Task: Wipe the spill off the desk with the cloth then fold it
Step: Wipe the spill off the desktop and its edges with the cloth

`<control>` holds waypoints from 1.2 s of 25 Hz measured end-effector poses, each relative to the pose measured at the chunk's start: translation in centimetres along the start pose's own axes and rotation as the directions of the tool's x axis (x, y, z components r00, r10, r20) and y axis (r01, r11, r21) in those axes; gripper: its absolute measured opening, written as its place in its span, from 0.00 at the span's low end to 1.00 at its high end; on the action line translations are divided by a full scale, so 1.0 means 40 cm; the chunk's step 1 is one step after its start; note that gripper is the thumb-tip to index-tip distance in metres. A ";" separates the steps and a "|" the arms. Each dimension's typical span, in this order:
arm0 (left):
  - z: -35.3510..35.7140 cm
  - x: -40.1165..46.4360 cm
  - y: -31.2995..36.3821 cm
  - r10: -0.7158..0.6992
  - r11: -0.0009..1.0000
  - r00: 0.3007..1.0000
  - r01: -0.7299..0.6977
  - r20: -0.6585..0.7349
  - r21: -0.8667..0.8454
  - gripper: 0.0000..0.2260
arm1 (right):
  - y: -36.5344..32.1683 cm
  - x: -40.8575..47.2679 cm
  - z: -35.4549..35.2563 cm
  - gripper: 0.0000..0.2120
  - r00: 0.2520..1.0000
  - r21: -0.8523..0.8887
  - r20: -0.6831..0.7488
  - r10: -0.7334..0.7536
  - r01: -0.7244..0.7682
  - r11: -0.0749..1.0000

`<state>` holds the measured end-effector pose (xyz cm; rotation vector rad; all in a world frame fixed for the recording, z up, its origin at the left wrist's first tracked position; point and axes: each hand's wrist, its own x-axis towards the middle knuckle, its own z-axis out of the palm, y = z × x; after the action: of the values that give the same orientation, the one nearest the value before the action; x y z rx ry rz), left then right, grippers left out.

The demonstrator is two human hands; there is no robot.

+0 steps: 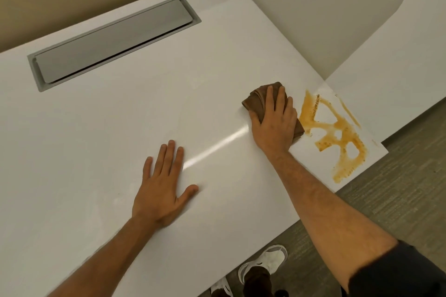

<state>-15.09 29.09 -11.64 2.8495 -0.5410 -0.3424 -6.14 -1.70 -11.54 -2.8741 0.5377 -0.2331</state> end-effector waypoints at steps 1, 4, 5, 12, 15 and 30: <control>-0.002 0.000 -0.001 0.001 1.000 1.000 -0.001 0.001 0.004 0.40 | -0.026 0.008 0.008 0.34 1.000 -0.012 0.002 0.001 -0.001 1.000; -0.007 0.001 -0.003 0.005 1.000 1.000 -0.005 0.001 -0.016 0.39 | -0.082 0.015 0.013 0.32 0.996 0.023 0.049 -0.075 0.074 0.997; -0.009 0.002 -0.003 0.007 1.000 1.000 -0.007 0.005 -0.025 0.39 | -0.088 0.003 0.008 0.32 0.988 0.049 0.067 -0.139 0.136 0.990; -0.012 -0.002 -0.003 0.021 0.998 1.000 -0.021 -0.005 -0.055 0.40 | -0.026 -0.366 -0.024 0.34 0.847 0.205 0.110 -0.520 0.492 0.846; -0.012 -0.002 -0.003 0.020 0.999 1.000 -0.021 -0.011 -0.049 0.40 | 0.042 -0.409 -0.037 0.35 0.737 0.191 0.130 -0.663 0.638 0.746; -0.008 0.000 -0.005 0.015 0.996 0.999 -0.018 -0.040 -0.089 0.42 | -0.250 0.156 0.051 0.34 0.980 0.050 0.178 -0.089 0.082 0.995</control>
<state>-14.93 29.33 -11.41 2.7584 -0.5277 -0.2994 3.38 5.48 -10.46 -2.8425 0.3718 0.0036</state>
